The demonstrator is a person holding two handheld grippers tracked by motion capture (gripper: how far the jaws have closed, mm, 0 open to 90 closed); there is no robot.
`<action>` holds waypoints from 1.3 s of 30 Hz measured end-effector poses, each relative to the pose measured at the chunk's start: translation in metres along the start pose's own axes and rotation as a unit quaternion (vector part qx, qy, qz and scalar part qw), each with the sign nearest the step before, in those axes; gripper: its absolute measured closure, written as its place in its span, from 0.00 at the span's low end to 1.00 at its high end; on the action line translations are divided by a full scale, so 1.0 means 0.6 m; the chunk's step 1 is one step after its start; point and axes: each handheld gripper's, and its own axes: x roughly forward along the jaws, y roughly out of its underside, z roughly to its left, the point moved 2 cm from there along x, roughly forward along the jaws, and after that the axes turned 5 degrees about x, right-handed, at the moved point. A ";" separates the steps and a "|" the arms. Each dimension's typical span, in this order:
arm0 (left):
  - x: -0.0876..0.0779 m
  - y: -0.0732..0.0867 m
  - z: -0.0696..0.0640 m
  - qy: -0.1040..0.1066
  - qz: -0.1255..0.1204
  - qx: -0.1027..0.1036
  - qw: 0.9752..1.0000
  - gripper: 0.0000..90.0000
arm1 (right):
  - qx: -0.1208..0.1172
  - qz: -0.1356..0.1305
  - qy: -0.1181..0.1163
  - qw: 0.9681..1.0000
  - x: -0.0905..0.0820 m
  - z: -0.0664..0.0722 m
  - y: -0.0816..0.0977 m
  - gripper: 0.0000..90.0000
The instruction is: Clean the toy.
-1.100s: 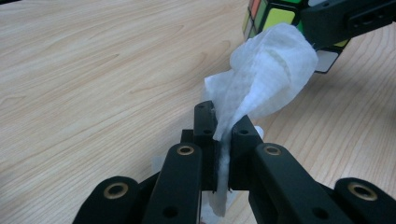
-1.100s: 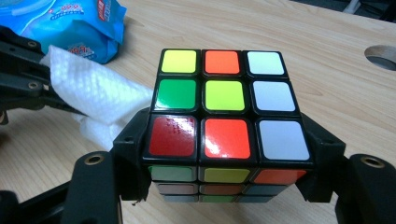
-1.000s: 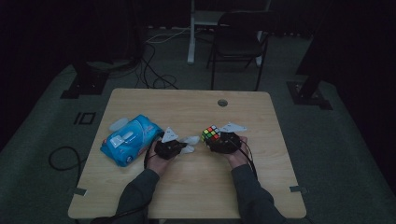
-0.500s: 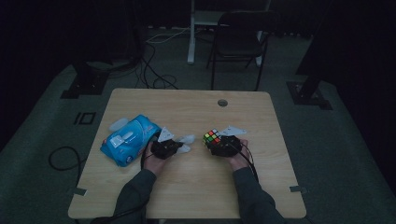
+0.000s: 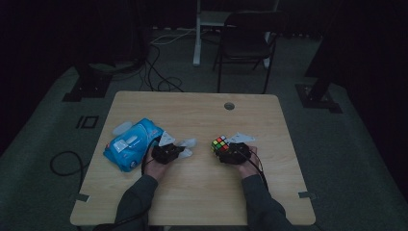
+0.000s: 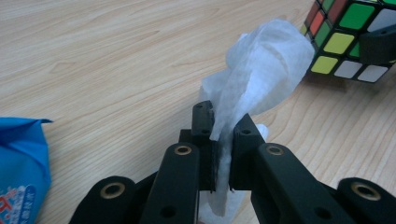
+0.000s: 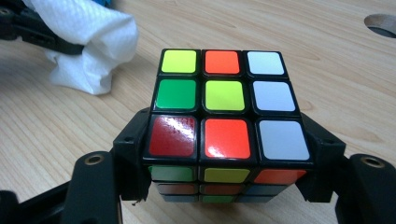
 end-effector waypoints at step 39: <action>0.002 0.008 0.013 -0.009 0.009 -0.021 1.000 0.72 | -0.019 0.012 0.001 1.000 0.011 0.000 0.030 0.27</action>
